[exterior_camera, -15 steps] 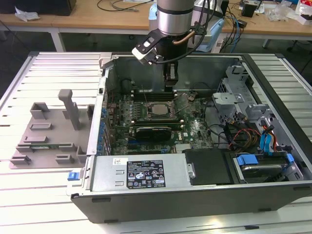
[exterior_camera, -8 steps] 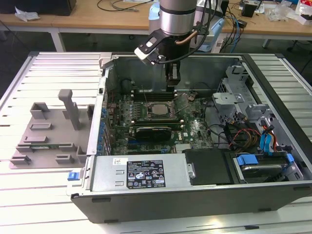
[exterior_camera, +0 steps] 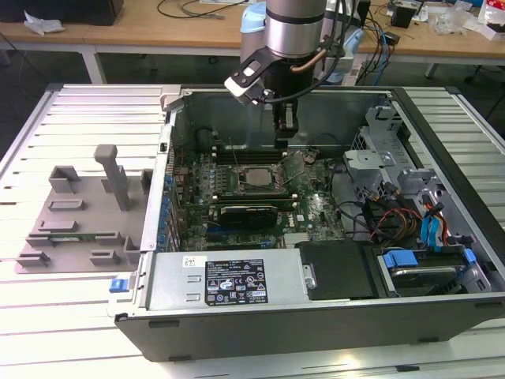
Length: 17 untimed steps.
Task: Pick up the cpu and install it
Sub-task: 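Close the cpu cover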
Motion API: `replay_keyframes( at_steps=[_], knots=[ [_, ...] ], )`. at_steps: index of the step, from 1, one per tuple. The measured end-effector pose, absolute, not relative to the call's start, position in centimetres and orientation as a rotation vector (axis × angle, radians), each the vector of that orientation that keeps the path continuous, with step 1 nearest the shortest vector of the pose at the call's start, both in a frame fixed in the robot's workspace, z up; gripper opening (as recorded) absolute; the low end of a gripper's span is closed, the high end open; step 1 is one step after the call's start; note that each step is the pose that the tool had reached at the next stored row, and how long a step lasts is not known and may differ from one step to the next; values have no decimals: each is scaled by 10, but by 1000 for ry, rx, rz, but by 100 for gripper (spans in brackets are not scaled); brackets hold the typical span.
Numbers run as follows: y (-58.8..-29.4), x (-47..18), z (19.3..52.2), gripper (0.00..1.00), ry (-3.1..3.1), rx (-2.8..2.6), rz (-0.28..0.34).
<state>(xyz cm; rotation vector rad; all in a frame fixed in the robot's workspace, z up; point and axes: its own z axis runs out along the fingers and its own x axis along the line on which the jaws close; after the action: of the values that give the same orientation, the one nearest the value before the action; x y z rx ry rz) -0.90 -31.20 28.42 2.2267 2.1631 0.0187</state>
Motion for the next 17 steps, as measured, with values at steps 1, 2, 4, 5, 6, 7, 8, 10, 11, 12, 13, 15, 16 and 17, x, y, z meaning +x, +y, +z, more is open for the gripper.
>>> replay_keyframes(
  at_steps=[1, 2, 4, 5, 6, 7, 8, 10, 11, 12, 13, 15, 16, 17],
  knots=[
    [-312, -8, 284, 11, 2163, 2227, 19],
    [-312, -7, 284, 11, 2163, 2227, 19],
    [-312, -5, 284, 11, 2163, 2227, 19],
    [-312, -4, 284, 11, 2163, 2227, 19],
    [-312, -2, 284, 11, 2163, 2227, 19],
    [-312, -1, 284, 11, 2163, 2227, 19],
    [-312, 0, 284, 11, 2163, 2227, 19],
    [-312, 7, 284, 11, 2163, 2227, 19],
    [-312, 10, 284, 11, 2163, 2227, 19],
    [-312, 12, 284, 11, 2163, 2227, 19],
    [-313, 15, 284, 11, 2163, 2227, 18],
    [-313, 19, 284, 11, 2163, 2227, 19],
    [-313, 21, 284, 11, 2163, 2227, 19],
    [-313, 23, 284, 11, 2163, 2227, 19]
  ],
)
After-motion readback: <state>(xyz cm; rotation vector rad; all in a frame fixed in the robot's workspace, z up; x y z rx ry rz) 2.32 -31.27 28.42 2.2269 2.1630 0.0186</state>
